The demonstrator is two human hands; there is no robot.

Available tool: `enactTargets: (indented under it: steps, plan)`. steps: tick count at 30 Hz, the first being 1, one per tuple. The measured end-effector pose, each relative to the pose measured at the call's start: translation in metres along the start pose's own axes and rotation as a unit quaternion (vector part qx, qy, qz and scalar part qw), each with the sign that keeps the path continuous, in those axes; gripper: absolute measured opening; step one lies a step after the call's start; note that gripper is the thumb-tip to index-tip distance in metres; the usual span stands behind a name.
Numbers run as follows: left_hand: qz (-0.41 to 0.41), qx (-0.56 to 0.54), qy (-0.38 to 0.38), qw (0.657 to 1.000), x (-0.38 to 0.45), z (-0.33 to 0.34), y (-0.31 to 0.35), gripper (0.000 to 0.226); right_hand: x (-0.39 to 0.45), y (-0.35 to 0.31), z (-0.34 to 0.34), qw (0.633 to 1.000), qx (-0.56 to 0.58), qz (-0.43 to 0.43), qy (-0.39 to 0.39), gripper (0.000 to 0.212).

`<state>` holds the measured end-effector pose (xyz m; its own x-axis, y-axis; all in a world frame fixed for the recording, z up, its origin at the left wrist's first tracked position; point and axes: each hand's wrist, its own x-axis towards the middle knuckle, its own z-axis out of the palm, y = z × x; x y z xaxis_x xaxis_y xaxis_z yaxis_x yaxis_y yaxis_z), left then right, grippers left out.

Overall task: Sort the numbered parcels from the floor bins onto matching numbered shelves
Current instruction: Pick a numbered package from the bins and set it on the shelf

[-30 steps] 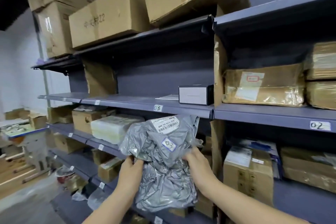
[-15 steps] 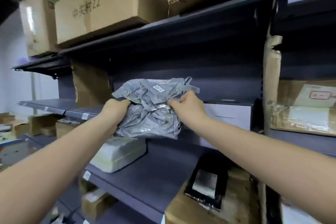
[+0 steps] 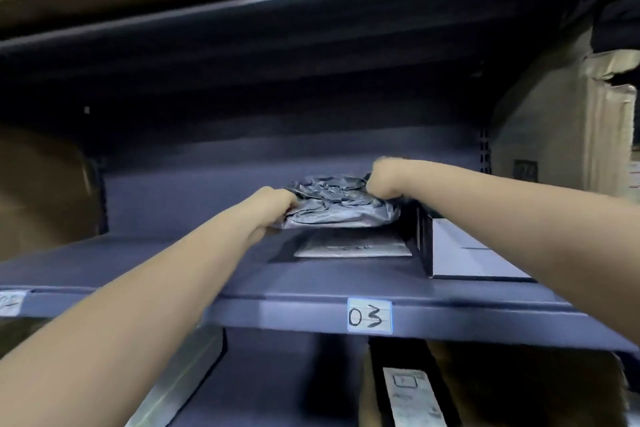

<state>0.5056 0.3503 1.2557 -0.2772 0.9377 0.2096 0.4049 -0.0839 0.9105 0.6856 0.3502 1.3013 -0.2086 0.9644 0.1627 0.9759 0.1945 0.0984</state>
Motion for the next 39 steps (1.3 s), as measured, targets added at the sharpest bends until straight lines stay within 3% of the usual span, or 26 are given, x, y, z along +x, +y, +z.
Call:
enactTargets:
  steps: [3,6,8,10,13,17,23,25,31,39]
  plan:
    - [0.008,0.012,-0.053,0.998,0.019,0.004,-0.005,0.018,0.015,-0.001,0.010,0.998,0.035,0.046,-0.040,0.033]
    - [0.008,0.029,-0.091,0.995,0.030,0.004,-0.015,0.026,0.024,-0.003,0.022,0.993,0.092,0.033,-0.071,0.023]
    - [0.008,0.035,-0.108,0.993,0.034,0.004,-0.019,0.030,0.034,-0.005,0.028,0.992,0.068,0.059,-0.089,0.013]
    - [0.016,0.037,-0.134,0.990,0.034,0.005,-0.022,0.033,0.041,-0.009,0.032,0.985,0.048,0.098,-0.135,0.022]
    - [0.016,0.077,-0.162,0.984,0.030,0.010,-0.027,0.032,0.036,-0.011,0.032,0.983,0.013,0.113,-0.144,0.024]
    - [0.036,0.123,-0.154,0.980,0.028,0.016,-0.036,0.012,0.017,-0.020,0.033,0.988,-0.051,0.105,-0.104,0.035]
    - [0.052,0.165,-0.121,0.977,0.026,0.013,-0.017,0.025,0.000,-0.015,0.021,0.993,-0.047,0.097,-0.036,0.027]
    - [0.083,0.195,-0.095,0.973,0.020,0.012,-0.004,0.019,-0.011,-0.011,0.011,0.994,-0.036,0.098,0.013,0.018]
    - [0.214,0.227,-0.071,0.947,-0.016,0.026,0.033,0.010,-0.053,0.012,-0.010,0.992,0.061,0.038,0.106,0.032]
    - [0.371,0.191,-0.100,0.903,-0.105,0.068,0.076,0.021,-0.144,0.061,-0.004,0.980,0.073,-0.005,0.187,0.041]
